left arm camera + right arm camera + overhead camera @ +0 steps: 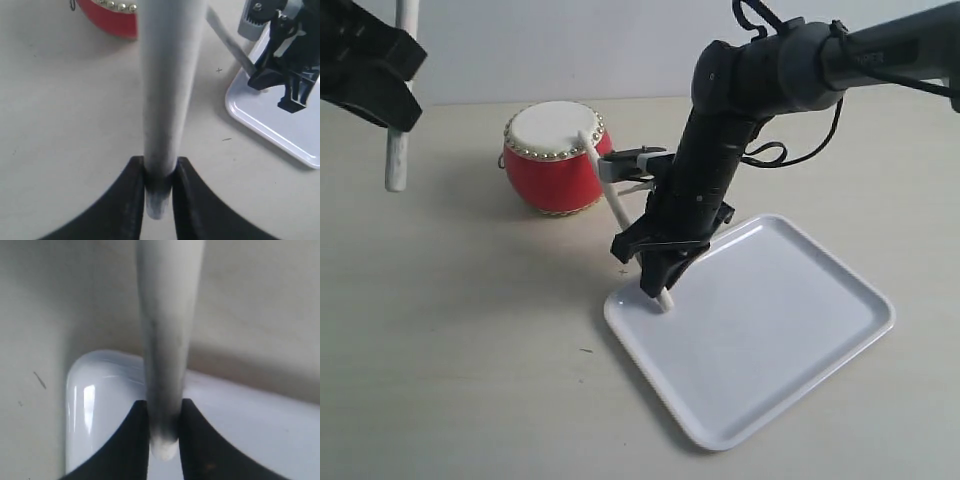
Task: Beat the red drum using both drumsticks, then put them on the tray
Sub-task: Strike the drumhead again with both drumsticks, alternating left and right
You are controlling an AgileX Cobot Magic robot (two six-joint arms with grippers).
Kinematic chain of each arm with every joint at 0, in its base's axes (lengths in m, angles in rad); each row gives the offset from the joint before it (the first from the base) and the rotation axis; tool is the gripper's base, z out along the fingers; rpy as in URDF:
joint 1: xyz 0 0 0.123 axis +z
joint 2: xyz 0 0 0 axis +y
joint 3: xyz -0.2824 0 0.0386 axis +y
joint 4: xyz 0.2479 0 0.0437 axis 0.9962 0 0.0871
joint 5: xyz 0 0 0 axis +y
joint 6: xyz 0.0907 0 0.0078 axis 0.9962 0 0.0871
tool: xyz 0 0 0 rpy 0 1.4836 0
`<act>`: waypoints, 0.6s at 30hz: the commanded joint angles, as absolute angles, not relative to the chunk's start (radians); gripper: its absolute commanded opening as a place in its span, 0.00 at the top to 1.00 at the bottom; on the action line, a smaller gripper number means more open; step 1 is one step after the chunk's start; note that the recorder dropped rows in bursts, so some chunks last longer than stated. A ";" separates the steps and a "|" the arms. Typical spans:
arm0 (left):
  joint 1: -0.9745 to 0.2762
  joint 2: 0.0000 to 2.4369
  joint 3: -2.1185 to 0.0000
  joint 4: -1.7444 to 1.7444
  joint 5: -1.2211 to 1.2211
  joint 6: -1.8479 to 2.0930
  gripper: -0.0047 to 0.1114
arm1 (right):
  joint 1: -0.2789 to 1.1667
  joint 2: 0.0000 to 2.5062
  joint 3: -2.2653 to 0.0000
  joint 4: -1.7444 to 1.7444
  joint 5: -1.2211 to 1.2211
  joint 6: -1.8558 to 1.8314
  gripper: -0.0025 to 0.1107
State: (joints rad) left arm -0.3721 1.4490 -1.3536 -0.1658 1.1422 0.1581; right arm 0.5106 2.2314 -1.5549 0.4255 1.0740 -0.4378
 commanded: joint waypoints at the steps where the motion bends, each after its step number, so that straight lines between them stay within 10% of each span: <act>1: -0.373 1.397 -1.350 -0.173 1.142 0.147 0.96 | 0.513 2.188 -1.601 0.434 1.120 -0.440 0.98; 18: -0.373 1.405 -1.191 -0.197 0.952 0.172 0.96 | 0.513 1.754 -1.634 0.220 1.221 -0.284 0.98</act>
State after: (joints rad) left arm -0.3721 1.4065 -1.2091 -0.1723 0.9869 0.1588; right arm 0.5106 1.7873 -1.6291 0.3202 1.2153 -0.3585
